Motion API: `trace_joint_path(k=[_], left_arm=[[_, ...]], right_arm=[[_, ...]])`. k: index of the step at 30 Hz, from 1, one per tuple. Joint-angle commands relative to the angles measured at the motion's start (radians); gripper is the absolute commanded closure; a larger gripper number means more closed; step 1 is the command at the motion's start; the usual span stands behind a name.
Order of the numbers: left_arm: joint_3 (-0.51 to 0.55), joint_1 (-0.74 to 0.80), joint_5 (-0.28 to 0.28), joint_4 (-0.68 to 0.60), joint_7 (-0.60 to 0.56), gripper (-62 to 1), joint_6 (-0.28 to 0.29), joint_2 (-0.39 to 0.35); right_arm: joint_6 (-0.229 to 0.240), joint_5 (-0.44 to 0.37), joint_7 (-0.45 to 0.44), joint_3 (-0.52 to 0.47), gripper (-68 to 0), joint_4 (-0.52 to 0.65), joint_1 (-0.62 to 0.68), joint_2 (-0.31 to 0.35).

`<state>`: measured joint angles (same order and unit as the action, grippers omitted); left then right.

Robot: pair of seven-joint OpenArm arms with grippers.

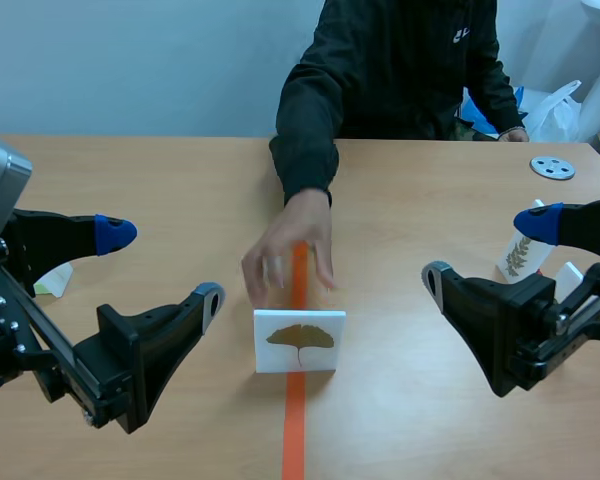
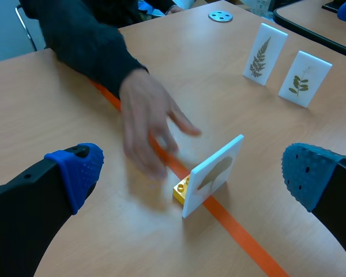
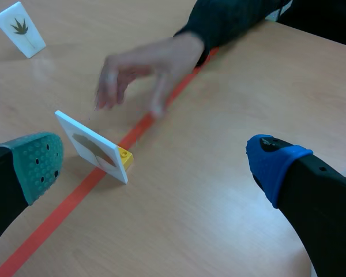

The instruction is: Sort the leaf by its shape. The table is split by an orange tape line. A compound leaf with several leaflets goes to the left side, a simple leaf with one blade goes to the right side. Return to the home posture when a red brick is placed on the table.

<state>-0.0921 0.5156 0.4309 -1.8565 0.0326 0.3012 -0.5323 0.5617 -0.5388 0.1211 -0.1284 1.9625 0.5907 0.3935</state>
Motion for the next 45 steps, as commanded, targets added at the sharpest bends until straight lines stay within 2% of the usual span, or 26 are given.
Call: trace_joint_path(k=[1, 11, 18, 26, 31, 37, 43, 45], left_arm=[[0.003, -0.003, 0.006, -0.013, -0.017, -62.3, 0.006, 0.003], [0.003, -0.003, -0.009, -0.013, -0.013, -62.3, 0.01, 0.002], [0.003, -0.004, -0.055, 0.022, -0.026, -62.3, 0.089, 0.003], [-0.01, -0.094, -0.062, 0.182, -0.091, -62.3, 0.116, 0.003], [-0.072, -0.183, -0.063, 0.305, -0.142, -62.3, 0.144, 0.003], [-0.179, -0.287, -0.167, 0.433, -0.274, -62.3, 0.143, 0.018], [-0.235, -0.385, -0.2, 0.57, -0.362, -62.3, 0.143, 0.084], [-0.254, -0.412, -0.242, 0.617, -0.392, -62.3, 0.143, 0.103]], right_arm=[[-0.005, -0.007, -0.014, -0.001, -67.9, 0.0, -0.012, 0.005], [-0.005, -0.007, -0.014, -0.001, -67.9, 0.0, -0.012, 0.005], [-0.019, 0.001, -0.014, -0.001, -67.9, 0.0, -0.012, 0.005], [-0.019, 0.012, -0.014, -0.001, -67.9, 0.0, -0.012, 0.005], [-0.019, 0.012, -0.014, -0.001, -67.9, 0.0, -0.012, 0.005], [-0.023, 0.016, -0.014, -0.001, -67.9, 0.0, -0.012, 0.005], [-0.023, 0.041, -0.014, -0.001, -67.9, 0.0, -0.012, 0.005], [-0.023, 0.041, -0.014, -0.001, -67.9, 0.0, -0.012, 0.005]])
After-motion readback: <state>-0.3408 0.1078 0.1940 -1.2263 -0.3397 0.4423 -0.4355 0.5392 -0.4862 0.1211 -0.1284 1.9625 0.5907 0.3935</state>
